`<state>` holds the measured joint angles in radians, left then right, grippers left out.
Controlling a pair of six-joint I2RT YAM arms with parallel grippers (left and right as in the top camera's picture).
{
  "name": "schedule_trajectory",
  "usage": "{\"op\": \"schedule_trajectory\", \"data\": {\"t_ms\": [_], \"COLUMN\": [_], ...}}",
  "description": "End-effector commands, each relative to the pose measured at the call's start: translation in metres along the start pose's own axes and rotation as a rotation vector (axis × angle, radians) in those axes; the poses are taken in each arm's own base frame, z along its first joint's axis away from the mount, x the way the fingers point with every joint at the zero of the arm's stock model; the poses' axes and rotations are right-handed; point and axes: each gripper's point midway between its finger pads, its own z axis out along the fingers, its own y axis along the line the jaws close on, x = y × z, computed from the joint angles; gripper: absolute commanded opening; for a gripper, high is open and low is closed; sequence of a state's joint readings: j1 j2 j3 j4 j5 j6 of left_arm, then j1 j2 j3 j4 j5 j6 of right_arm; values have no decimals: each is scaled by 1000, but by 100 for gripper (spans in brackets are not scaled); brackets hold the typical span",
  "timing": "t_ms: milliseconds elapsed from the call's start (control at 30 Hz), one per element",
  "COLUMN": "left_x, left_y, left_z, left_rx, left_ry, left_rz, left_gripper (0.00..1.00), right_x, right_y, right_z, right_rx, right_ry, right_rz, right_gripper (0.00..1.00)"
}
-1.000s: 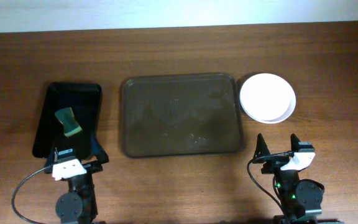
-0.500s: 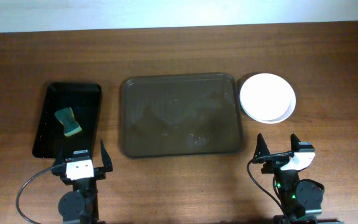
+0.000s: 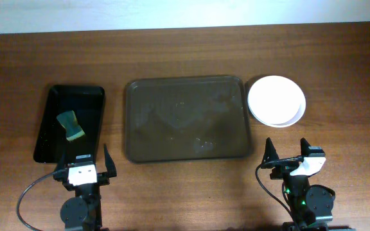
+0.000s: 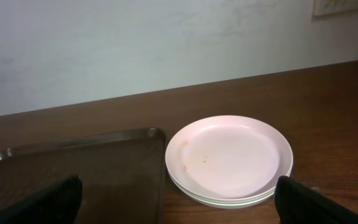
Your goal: Clean dirty plates on tray and stack at the side
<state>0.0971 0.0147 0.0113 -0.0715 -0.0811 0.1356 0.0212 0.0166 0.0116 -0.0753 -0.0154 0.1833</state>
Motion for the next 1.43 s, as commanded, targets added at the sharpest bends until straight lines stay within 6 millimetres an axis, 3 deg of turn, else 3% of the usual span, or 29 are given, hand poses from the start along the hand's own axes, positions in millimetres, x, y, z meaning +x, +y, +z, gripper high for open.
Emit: {"op": "schedule_trajectory", "data": {"t_ms": [0,1400], "left_x": [0,0], "left_y": [-4,-4], "left_z": [0,0], "left_rx": [18,18], "left_ry": [-5,-5], "left_rz": [20,20], "left_gripper": [99,99], "right_x": [3,2], "right_y": [0,-5], "right_z": [0,0], "right_rx": [2,28], "right_ry": [6,3], "right_rz": [-4,-56], "right_gripper": [98,98]}}
